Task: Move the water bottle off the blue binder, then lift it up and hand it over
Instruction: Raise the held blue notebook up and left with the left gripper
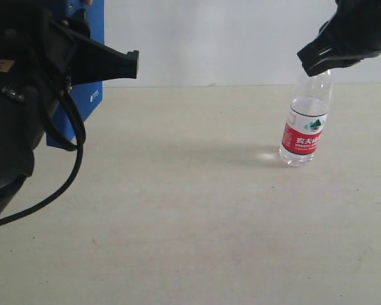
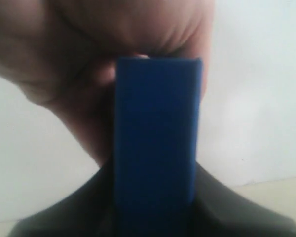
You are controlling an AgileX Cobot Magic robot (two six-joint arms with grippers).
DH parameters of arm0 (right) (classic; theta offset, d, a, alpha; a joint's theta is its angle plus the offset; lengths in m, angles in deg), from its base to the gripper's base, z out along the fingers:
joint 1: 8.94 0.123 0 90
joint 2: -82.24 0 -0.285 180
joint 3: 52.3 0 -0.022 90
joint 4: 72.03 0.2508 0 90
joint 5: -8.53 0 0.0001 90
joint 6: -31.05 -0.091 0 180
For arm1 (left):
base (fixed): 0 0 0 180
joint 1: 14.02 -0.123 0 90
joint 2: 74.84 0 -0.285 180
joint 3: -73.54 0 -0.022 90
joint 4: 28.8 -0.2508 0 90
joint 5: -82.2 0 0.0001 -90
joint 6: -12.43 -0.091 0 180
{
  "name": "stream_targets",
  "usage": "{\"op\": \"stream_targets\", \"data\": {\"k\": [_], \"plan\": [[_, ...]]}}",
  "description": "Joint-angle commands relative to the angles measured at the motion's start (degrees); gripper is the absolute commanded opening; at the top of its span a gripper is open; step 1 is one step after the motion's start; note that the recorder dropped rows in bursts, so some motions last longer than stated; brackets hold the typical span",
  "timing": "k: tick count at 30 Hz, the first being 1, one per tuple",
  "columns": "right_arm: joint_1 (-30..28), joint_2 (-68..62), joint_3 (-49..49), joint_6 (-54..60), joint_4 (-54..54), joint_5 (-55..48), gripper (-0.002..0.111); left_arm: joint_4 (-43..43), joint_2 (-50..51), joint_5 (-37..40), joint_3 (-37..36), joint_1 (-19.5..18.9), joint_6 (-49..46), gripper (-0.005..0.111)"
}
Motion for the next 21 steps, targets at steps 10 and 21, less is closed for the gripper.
{"op": "stream_targets", "data": {"k": [10,21], "plan": [[0.07,0.54,0.09,-0.82,-0.2,-0.34,0.0,-1.08,-0.61,-0.28,0.43,0.49,-0.58,0.038],[0.07,0.54,0.09,-1.04,-0.2,-0.34,0.0,6.47,-0.61,1.1,0.43,0.49,-1.33,0.061]]}}
